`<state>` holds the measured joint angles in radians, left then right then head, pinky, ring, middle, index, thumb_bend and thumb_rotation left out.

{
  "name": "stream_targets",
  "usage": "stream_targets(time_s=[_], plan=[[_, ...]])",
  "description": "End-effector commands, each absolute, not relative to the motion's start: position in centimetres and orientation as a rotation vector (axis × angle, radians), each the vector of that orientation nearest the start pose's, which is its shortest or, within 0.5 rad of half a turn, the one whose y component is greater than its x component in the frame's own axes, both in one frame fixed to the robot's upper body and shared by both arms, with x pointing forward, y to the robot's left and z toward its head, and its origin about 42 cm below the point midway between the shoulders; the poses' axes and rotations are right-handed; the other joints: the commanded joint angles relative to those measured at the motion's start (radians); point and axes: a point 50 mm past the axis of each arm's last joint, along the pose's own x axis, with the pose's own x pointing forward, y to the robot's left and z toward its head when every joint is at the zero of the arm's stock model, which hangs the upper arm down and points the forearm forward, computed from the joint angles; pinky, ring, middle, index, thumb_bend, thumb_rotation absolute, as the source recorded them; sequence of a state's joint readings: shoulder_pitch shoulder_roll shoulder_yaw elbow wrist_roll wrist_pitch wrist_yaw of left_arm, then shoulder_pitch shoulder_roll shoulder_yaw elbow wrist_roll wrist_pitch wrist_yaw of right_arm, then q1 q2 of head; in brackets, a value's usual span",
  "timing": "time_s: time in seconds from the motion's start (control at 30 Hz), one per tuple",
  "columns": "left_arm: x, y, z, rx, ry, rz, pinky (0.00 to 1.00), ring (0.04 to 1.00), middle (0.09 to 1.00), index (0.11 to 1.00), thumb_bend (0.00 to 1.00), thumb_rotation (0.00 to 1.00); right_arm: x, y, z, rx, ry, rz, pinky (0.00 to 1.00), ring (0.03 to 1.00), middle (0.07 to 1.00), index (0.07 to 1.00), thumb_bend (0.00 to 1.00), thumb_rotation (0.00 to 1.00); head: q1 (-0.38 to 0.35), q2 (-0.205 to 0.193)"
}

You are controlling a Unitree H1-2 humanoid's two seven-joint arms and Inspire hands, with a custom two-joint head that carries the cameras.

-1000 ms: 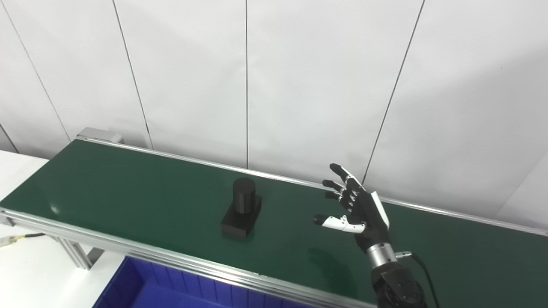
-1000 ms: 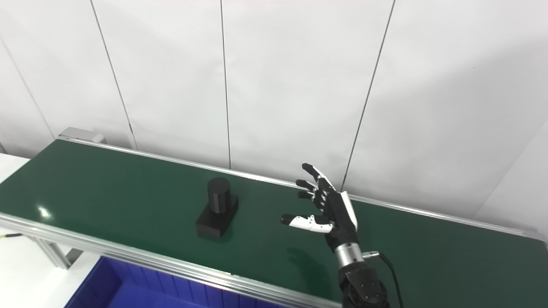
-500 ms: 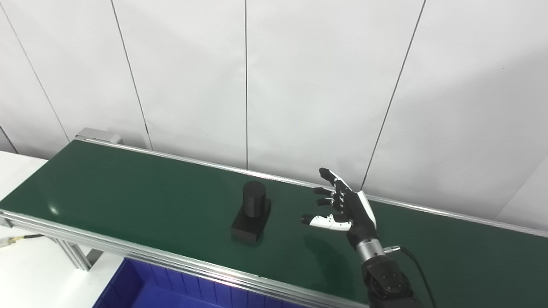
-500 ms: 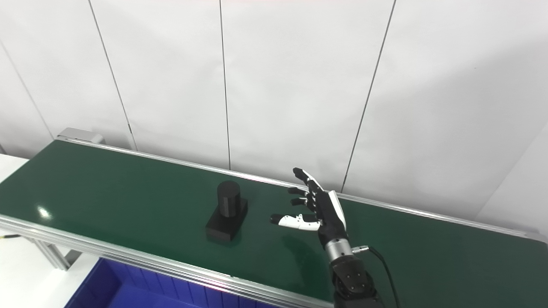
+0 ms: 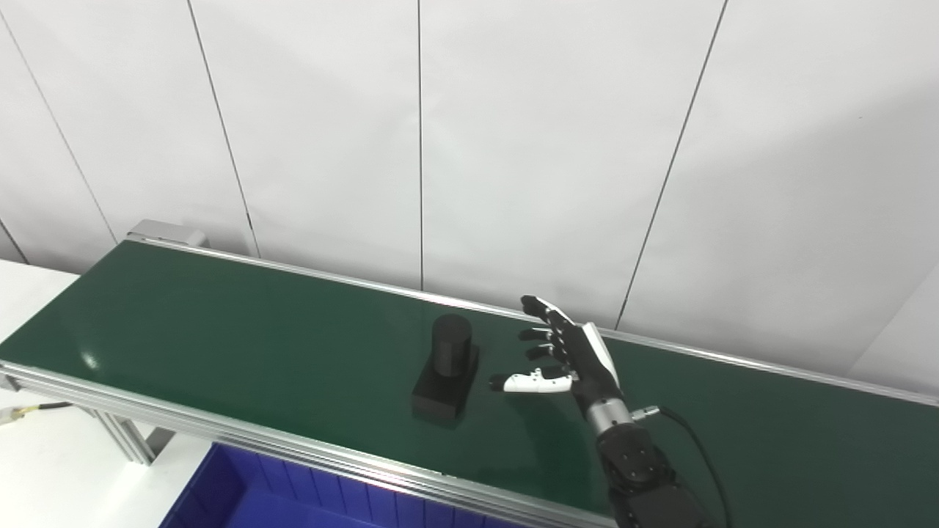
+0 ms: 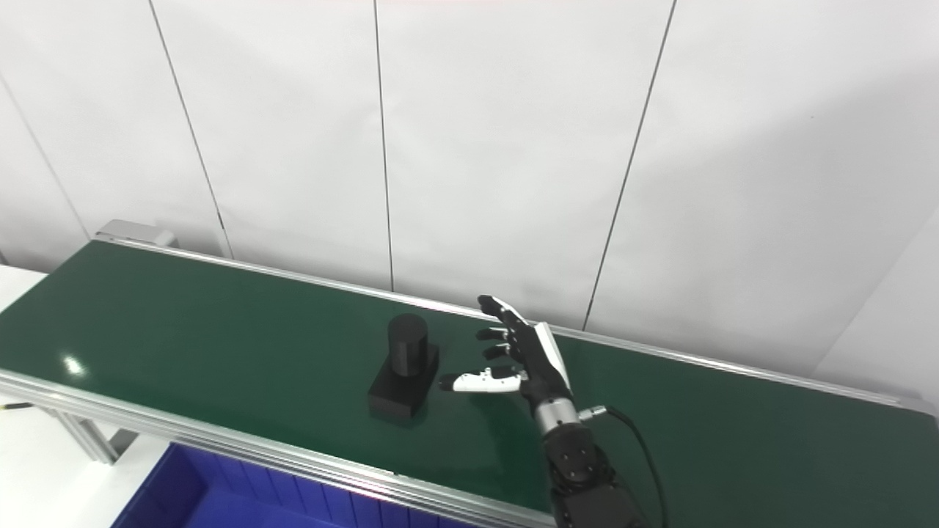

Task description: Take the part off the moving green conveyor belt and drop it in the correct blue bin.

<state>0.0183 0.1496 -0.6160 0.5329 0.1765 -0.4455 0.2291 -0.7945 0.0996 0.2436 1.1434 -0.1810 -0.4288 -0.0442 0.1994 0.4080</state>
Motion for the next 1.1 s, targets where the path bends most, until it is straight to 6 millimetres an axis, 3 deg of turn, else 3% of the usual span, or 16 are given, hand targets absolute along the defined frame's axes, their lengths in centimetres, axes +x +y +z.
stream_targets(time_s=[0.0,0.6,0.9,1.07], plan=[[20.4,12.3,-1.8,0.283,-0.011,-0.481,0.57,0.603,0.61,0.598,0.95,0.14,48.1,-3.6,15.1,-0.325,-0.226,0.469,0.6,0.728,0.877,0.864,1.0,0.15,0.0,0.003],[20.0,11.8,-1.3,0.264,-0.03,-0.477,0.57,0.601,0.609,0.6,0.96,0.1,47.9,-2.9,14.0,-0.462,-0.207,0.44,0.6,0.724,0.865,0.828,1.0,0.2,-0.004,0.021],[19.7,11.9,-1.1,0.262,-0.039,-0.472,0.56,0.6,0.609,0.601,0.96,0.11,48.3,-3.6,13.9,-0.529,-0.214,0.424,0.63,0.737,0.844,0.826,1.0,0.2,-0.012,0.034],[19.5,12.1,-1.0,0.26,-0.039,-0.475,0.57,0.601,0.609,0.601,0.95,0.11,48.3,-4.1,13.7,-0.553,-0.219,0.409,0.6,0.709,0.826,0.809,1.0,0.2,-0.016,0.035]])
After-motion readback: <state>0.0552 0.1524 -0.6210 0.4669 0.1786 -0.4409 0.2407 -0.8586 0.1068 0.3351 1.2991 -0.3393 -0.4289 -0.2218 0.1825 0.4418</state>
